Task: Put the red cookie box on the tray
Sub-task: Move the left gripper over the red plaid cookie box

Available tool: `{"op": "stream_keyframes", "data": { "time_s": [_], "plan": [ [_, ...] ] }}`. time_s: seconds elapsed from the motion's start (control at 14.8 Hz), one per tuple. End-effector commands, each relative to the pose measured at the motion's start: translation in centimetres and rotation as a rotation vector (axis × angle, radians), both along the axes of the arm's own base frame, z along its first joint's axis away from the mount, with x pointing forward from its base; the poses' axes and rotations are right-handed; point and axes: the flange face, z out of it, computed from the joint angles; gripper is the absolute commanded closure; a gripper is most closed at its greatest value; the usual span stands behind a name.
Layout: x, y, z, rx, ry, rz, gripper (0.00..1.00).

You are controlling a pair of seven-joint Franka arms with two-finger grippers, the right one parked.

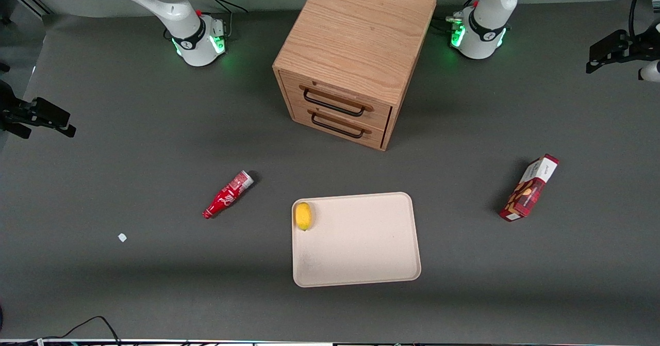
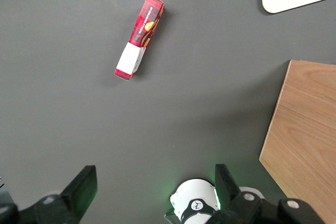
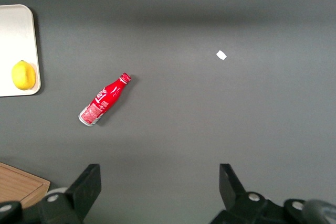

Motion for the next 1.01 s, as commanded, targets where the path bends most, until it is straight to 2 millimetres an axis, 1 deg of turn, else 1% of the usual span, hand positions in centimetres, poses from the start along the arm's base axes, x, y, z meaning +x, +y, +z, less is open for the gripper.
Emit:
{"op": "stream_keyframes", "data": {
  "time_s": [0.0,0.07,0.14,0.2,0.27,0.41,0.47,0.61,0.68,0.74,0.81,0.95],
  "plan": [
    [1.5,0.6,0.9,0.000,-0.020,-0.040,0.00],
    [2.0,1.8,1.2,-0.006,-0.028,-0.064,0.00],
    [2.8,3.6,0.9,-0.013,-0.027,-0.094,0.00],
    [4.0,4.9,0.1,-0.022,-0.018,-0.149,0.00],
    [5.6,5.9,-1.5,-0.037,-0.010,-0.222,0.00],
    [8.2,8.1,-5.8,-0.069,0.015,-0.327,0.00],
    [9.3,8.6,-7.8,-0.079,0.030,-0.367,0.00],
    [11.5,8.8,-13.0,-0.130,0.066,-0.421,0.00],
    [12.0,9.0,-15.9,-0.157,0.078,-0.430,0.00],
    [12.1,8.9,-18.4,-0.170,0.076,-0.428,0.00],
    [11.8,8.7,-21.3,-0.180,0.080,-0.424,0.00],
    [11.3,8.1,-26.0,-0.189,0.049,-0.430,0.00]
  ]
}}
